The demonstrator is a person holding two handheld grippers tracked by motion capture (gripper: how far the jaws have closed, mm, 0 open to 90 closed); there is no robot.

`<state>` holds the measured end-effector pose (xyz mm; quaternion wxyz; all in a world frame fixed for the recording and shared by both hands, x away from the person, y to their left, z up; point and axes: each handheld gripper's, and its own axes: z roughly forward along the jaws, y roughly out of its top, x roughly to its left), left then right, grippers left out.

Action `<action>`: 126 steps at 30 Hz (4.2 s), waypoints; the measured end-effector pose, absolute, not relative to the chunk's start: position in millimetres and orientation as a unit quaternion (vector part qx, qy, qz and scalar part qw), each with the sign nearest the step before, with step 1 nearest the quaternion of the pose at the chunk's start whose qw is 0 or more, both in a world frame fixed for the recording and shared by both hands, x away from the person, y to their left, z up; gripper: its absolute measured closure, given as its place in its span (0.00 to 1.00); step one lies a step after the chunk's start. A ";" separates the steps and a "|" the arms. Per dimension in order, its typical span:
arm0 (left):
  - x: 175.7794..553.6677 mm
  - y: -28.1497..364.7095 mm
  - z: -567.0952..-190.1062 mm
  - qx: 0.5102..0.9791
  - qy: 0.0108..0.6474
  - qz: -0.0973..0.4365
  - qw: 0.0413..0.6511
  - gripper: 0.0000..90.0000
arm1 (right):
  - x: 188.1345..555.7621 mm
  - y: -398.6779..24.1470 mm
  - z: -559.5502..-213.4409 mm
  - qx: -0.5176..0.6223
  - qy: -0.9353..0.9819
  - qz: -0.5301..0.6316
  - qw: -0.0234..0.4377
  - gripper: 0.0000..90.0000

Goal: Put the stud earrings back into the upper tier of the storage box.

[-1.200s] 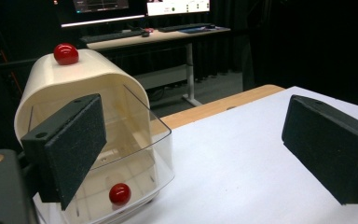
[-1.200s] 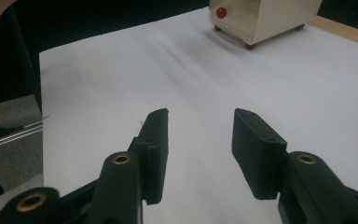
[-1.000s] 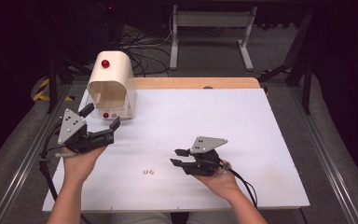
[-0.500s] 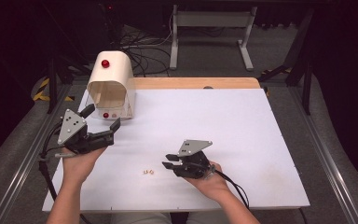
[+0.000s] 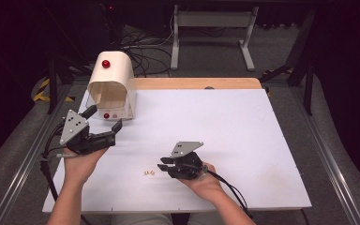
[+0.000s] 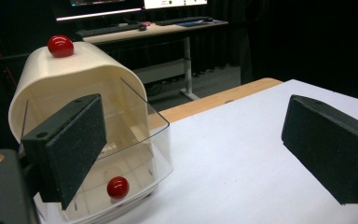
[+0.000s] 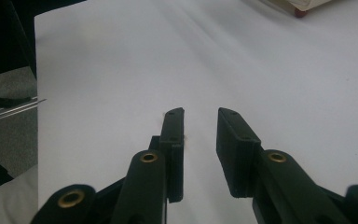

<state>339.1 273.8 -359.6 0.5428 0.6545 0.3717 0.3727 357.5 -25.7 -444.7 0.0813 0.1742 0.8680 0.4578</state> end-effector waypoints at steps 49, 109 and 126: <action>334.6 276.8 -356.8 0.641 0.381 0.382 0.546 0.11 | 363.1 17.4 -478.9 0.162 0.903 0.390 0.073 0.86; 334.4 279.0 -356.8 0.640 0.381 0.382 0.547 0.11 | 356.8 17.3 -433.3 0.165 0.848 0.490 0.115 0.92; 333.5 281.1 -355.5 0.637 0.380 0.382 0.551 0.11 | 363.0 24.5 -411.7 0.166 0.826 0.522 0.128 0.92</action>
